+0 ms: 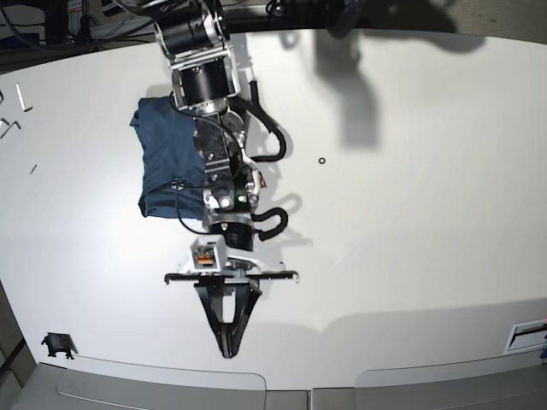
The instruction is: Fold the T-shirt properly
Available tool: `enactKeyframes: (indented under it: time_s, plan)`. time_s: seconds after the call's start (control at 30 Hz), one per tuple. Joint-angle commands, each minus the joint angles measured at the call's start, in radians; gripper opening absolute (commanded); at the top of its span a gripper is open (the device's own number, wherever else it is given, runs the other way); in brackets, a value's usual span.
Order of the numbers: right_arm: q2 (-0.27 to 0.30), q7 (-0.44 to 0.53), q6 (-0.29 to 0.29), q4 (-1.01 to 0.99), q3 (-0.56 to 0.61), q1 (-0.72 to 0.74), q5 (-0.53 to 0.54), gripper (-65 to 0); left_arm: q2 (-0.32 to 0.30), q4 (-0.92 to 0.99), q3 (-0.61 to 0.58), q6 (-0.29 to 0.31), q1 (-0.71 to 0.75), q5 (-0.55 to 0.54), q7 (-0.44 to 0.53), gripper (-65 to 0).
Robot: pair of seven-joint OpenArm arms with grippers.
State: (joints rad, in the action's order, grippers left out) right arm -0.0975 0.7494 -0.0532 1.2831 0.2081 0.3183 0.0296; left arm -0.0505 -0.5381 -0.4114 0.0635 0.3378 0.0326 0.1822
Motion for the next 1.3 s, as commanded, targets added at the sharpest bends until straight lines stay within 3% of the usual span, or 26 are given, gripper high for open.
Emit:
enactKeyframes:
  time_s: [0.0,0.13,0.27,0.4,0.57,0.67,0.73,0.87,0.97,1.13,1.27]
  plan:
    - [-0.005,0.024,0.000,0.018,0.001,0.041,-0.003,-65.0,0.002,-0.005,-0.002,0.011,0.009,0.001,0.014,-56.9]
    - [-0.002,0.023,0.000,0.018,0.000,0.089,-0.020,-65.0,0.002,-0.005,-0.002,0.010,0.009,0.001,0.014,-56.9]
    - [0.005,0.023,0.001,0.018,0.001,0.114,-0.111,-65.0,0.002,-0.005,-0.002,0.010,0.009,0.001,0.014,-56.9]
    - [0.038,0.019,0.001,0.018,0.001,0.116,-0.242,-65.0,0.002,-0.005,-0.002,0.011,0.009,0.001,0.014,-56.9]
    - [0.085,0.002,0.001,0.018,0.003,0.101,-0.262,-65.0,0.002,-0.005,-0.002,0.010,0.009,0.001,0.015,-56.9]
    - [0.098,-0.088,0.006,0.018,0.010,0.082,-0.261,-65.0,0.002,-0.005,-0.002,0.010,0.009,0.001,0.015,-56.9]
    - [0.097,-0.253,0.012,0.018,0.024,0.072,-0.261,-65.0,0.002,-0.005,-0.002,0.010,0.009,0.001,0.015,-56.9]
    - [0.096,-0.576,0.011,0.018,0.089,0.068,-0.161,-65.0,0.002,-0.005,-0.002,0.010,0.009,0.001,0.018,-56.9]
    - [0.094,-0.738,0.011,0.018,0.133,0.068,-0.030,-65.0,0.002,-0.005,-0.002,0.010,0.009,0.001,0.018,-56.9]
    - [0.082,-0.765,0.012,0.018,0.180,0.064,0.142,-65.0,0.000,-0.005,-0.002,0.011,0.009,0.002,0.023,-56.9]
    - [0.062,-0.710,0.016,0.018,0.192,0.060,0.255,-65.0,0.000,-0.005,-0.002,0.011,0.012,0.003,0.034,-56.9]
